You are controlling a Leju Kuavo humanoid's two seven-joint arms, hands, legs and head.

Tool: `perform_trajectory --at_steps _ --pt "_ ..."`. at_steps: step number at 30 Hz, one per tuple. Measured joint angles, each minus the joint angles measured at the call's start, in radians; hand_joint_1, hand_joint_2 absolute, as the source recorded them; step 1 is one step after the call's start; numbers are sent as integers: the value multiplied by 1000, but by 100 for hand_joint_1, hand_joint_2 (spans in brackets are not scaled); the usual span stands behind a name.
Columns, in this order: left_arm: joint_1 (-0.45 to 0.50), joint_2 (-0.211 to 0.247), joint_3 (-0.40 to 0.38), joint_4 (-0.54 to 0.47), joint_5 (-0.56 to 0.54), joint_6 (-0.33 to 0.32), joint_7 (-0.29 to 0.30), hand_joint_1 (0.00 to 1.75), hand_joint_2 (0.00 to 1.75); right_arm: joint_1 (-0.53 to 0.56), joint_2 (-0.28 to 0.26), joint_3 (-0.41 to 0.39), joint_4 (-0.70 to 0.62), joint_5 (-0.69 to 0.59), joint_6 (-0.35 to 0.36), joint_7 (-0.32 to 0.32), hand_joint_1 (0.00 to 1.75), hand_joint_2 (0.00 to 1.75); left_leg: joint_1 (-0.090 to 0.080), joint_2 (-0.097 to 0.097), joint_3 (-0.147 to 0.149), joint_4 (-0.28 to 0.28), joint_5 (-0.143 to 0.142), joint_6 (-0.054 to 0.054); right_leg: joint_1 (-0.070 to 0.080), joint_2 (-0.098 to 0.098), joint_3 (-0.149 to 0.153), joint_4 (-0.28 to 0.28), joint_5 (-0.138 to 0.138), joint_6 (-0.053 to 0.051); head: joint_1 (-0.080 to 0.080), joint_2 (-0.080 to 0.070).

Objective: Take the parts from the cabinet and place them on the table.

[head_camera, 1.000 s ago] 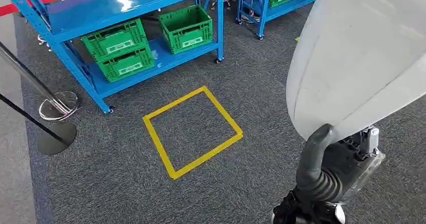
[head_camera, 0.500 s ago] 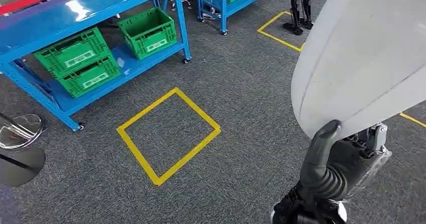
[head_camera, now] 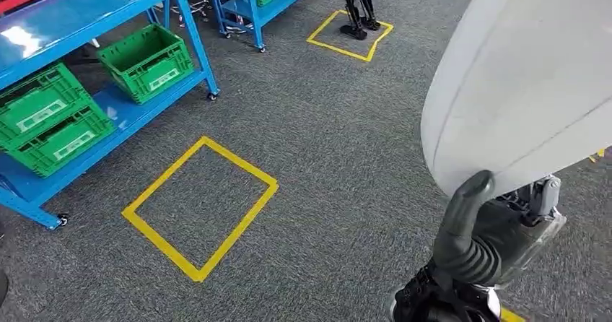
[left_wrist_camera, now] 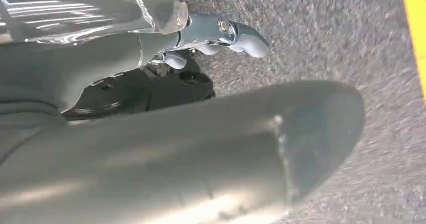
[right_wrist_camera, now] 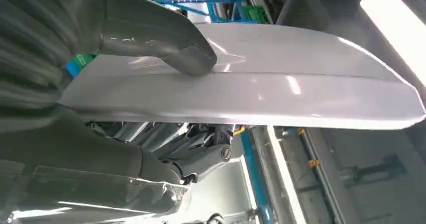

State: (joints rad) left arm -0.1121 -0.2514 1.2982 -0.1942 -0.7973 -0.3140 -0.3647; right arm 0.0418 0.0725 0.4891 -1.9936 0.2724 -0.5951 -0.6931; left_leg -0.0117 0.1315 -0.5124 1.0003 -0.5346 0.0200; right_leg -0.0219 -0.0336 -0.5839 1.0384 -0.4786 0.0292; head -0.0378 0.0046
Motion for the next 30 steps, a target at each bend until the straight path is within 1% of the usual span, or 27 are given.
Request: perform_trajectory --at_steps 1,2,3,4,5,6,7,8,9,10,11,12,14,16,17,18,19,20,21,22,23,24,25,26,27,28,30 --pt "-1 -1 0 0 0 0 0 0 0 0 0 0 0 0 0 0 175 175 3 0 2 4 -3 -3 -8 11 -4 -3 5 -9 0 0" --pt "-3 0 0 0 0 0 0 0 0 0 0 -1 0 0 0 0 175 175 7 -59 -8 15 -22 -13 -9 17 -8 -3 9 -13 -2 0" --pt "-3 -1 0 0 0 -1 -1 0 0 -2 0 -1 -1 0 0 0 175 175 10 -104 -23 56 -61 -17 -11 24 -12 -3 13 -19 -2 0" --pt "-2 -1 0 0 0 -3 -3 0 0 -2 0 -1 -1 -1 0 0 175 175 12 -124 -54 132 -109 -19 -11 34 -18 -3 17 -24 -3 0" --pt "-1 -1 0 0 0 -8 -6 0 0 -2 0 -2 -1 -3 1 0 175 175 14 -128 -91 217 -148 -20 -10 45 -23 -3 20 -25 -1 0" --pt "0 -1 0 0 0 -10 -8 0 0 -2 0 -2 -1 -5 2 0 175 175 14 -128 -124 290 -172 -20 -9 58 -27 -3 23 -25 -2 0" --pt "0 -1 0 0 0 -11 -10 0 0 -3 0 -2 -1 -6 3 0 175 175 14 -128 -135 314 -169 -18 -8 71 -30 -2 25 -23 -1 0" --pt "0 -1 0 0 2 -11 -11 0 0 -2 0 -2 -1 -9 3 0 175 175 14 -129 -124 290 -144 -16 -7 84 -31 -2 27 -22 -2 0" --pt "0 -1 0 0 2 -11 -11 0 0 -3 0 -3 -1 -11 4 0 175 175 14 -134 -92 223 -100 -11 -7 99 -30 -2 29 -20 -2 0" --pt "0 -2 0 0 3 -11 -11 0 0 -3 0 -3 -1 -11 4 0 175 175 13 -148 -49 131 -50 -4 -6 114 -29 -2 31 -17 -1 0" --pt "-1 -2 0 0 3 -11 -11 0 0 -4 0 -3 -1 -11 4 0 175 175 11 -198 -5 37 -5 7 -8 127 -29 -3 33 -14 -1 0" --pt "-1 0 0 0 3 -11 -10 0 0 -6 2 -3 -1 -9 4 0 175 175 13 -253 10 7 -16 14 -8 135 -33 -4 39 -9 3 0" --pt "1 -1 0 0 3 -11 -9 0 0 -8 5 -2 -2 -1 4 0 175 175 5 -236 8 1 -11 17 -18 163 -43 -6 48 5 -6 0" --pt "-2 -1 0 0 3 -12 -8 0 0 -6 5 -2 -3 3 4 0 175 175 2 -205 16 -12 0 22 -20 198 -48 -23 65 27 -6 0" --pt "-4 -1 1 0 3 -12 -8 0 0 -6 5 -3 -4 4 3 0 175 175 15 -182 25 -34 14 22 -19 165 -54 -11 60 22 -3 0" --pt "-4 -2 0 0 3 -12 -8 0 0 -8 5 -3 -5 5 3 -1 175 175 11 -168 26 -41 20 25 -9 106 -73 18 31 21 -2 0" --pt "-3 -2 0 0 2 -13 -8 0 0 -10 5 -2 -5 5 3 -1 175 175 10 -147 23 -41 22 29 -5 73 -103 85 -13 23 -3 0" --pt "0 -2 0 0 0 -13 -8 0 0 -8 4 -2 -5 5 3 -1 175 175 7 -127 21 -41 22 29 -4 57 -137 167 -54 25 0 0" --pt "3 -2 0 0 -2 -13 -8 0 0 -7 4 -2 -5 4 3 0 175 175 6 -107 18 -41 22 29 -5 50 -165 240 -84 28 -2 0" --pt "3 -1 0 0 -2 -13 -8 0 0 -7 3 -3 -5 4 3 0 175 175 5 -88 16 -40 22 29 -5 46 -179 286 -97 31 -2 0" --pt "3 -1 0 0 -2 -14 -9 0 0 -7 3 -3 -5 3 5 0 175 175 4 -72 15 -39 22 29 -5 44 -169 283 -88 32 -2 0" --pt "2 -1 0 0 -2 -15 -14 0 0 -7 3 -3 -5 -1 13 0 175 175 5 -54 15 -38 21 28 -5 39 -128 228 -60 31 -2 0" --pt "0 -2 1 0 1 -17 -19 0 0 -8 3 -3 -5 -5 20 0 175 175 5 -43 15 -34 19 25 -5 26 -74 142 -27 31 -1 0" --pt "0 -2 1 0 4 -19 -24 0 0 -12 3 -3 -5 -11 28 0 175 175 5 -33 15 -28 15 19 -5 -7 -12 41 7 30 -2 0" --pt "-1 -1 1 0 7 -22 -29 0 0 -22 3 -2 -3 -15 36 0 175 175 0 -22 11 -20 9 11 1 -66 19 -19 -5 25 -1 0" --pt "-2 -2 2 0 11 -24 -32 0 0 -29 3 2 2 -19 39 0 175 175 -7 -14 4 -9 4 6 3 -43 19 -21 5 8 -6 0" --pt "-3 -2 4 0 14 -29 -37 0 0 -33 4 3 6 -21 40 0 175 175 -5 0 6 -11 7 2 9 -27 10 -15 6 3 -6 0"
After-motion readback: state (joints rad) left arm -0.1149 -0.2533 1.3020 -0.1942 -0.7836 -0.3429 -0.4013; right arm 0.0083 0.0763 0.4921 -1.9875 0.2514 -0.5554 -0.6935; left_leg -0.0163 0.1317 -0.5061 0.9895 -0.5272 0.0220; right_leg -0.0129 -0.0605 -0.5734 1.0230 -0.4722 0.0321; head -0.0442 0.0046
